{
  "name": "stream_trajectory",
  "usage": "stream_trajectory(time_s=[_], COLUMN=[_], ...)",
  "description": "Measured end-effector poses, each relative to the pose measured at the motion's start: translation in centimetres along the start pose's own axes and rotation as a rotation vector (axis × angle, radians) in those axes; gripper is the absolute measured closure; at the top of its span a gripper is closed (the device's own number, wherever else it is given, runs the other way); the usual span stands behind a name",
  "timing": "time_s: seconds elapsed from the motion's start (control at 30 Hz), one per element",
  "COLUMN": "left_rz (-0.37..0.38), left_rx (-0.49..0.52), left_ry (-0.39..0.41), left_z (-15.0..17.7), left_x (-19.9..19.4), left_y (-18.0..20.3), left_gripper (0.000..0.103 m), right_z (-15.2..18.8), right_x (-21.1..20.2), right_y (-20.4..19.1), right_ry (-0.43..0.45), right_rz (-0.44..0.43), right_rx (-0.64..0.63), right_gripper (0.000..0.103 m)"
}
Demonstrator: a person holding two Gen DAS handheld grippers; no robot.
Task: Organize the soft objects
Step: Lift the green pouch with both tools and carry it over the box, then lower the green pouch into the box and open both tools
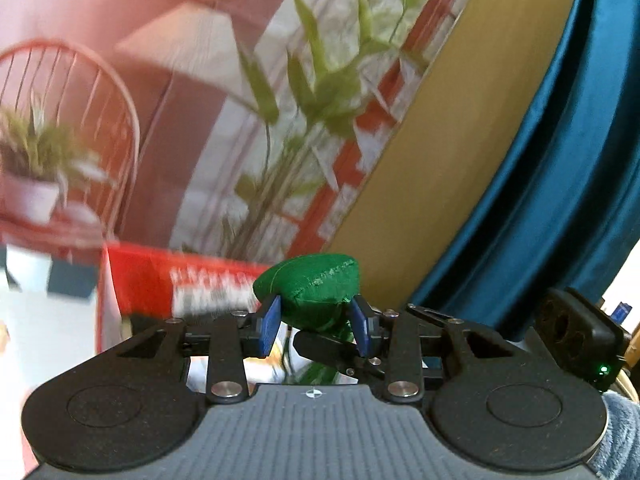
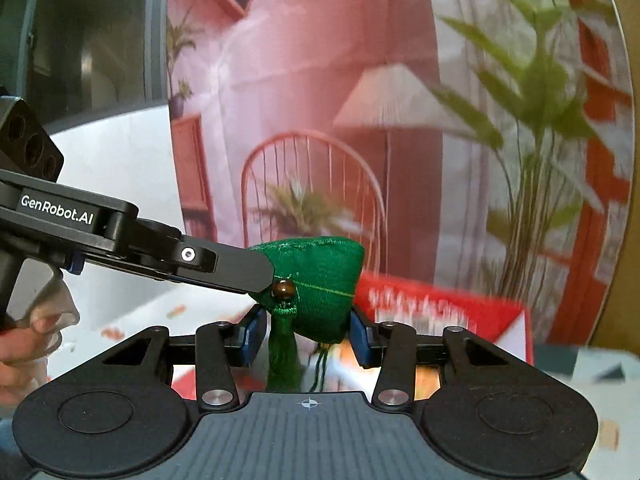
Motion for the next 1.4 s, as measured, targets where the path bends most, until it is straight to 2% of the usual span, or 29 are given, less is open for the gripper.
stream_trajectory(time_s=[0.17, 0.3, 0.43, 0.73, 0.83, 0.9, 0.97, 1.17, 1.4], left_rz=[-0.061, -0.097, -0.122, -0.148, -0.164, -0.17, -0.171, -0.188, -0.192], left_rx=[0.042, 0.046, 0.018, -0.029, -0.02, -0.014, -0.004, 0.027, 0.04], left_ry=[0.035, 0.024, -0.024, -0.154, -0.169, -0.172, -0.17, -0.166, -0.16], left_z=[-3.0, -3.7, -2.4, 1.9, 2.3, 2.4, 2.4, 3.2, 6.4], left_x=[0.9, 1.5, 3.0, 5.9, 5.8, 5.5, 5.1, 2.4, -2.4], left_y=[-1.7, -3.4, -5.3, -8.1, -8.6, -8.7, -8.5, -7.4, -5.6], left_gripper=[0.063, 0.063, 0.063, 0.063, 0.061, 0.053, 0.052, 0.052, 0.052], right_z=[-4.1, -5.3, -4.3, 0.9, 1.9, 2.2, 2.3, 2.8, 3.5], right_x=[2.9, 5.7, 8.7, 12.8, 13.0, 12.6, 12.2, 9.2, 3.3], right_y=[-0.1, 0.0, 0.6, 2.7, 3.2, 3.6, 3.9, 4.5, 4.5], right_ry=[0.044, 0.041, -0.012, -0.166, -0.191, -0.194, -0.195, -0.169, -0.092], right_rz=[-0.006, -0.01, -0.001, 0.036, 0.048, 0.061, 0.069, 0.075, 0.088], right_rx=[-0.047, -0.046, -0.03, 0.053, 0.07, 0.072, 0.076, 0.107, 0.105], right_gripper=[0.062, 0.062, 0.062, 0.061, 0.06, 0.058, 0.054, 0.054, 0.054])
Point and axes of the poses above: each gripper's, at about its wrist camera, not at the fingertips, and x roughly the way its jaws point, y to its right, z to its underside, the point moved 10 cm from there along x, roughly the way its jaws point, and after that the axes turned 14 degrees about x, right-handed, at the moved point
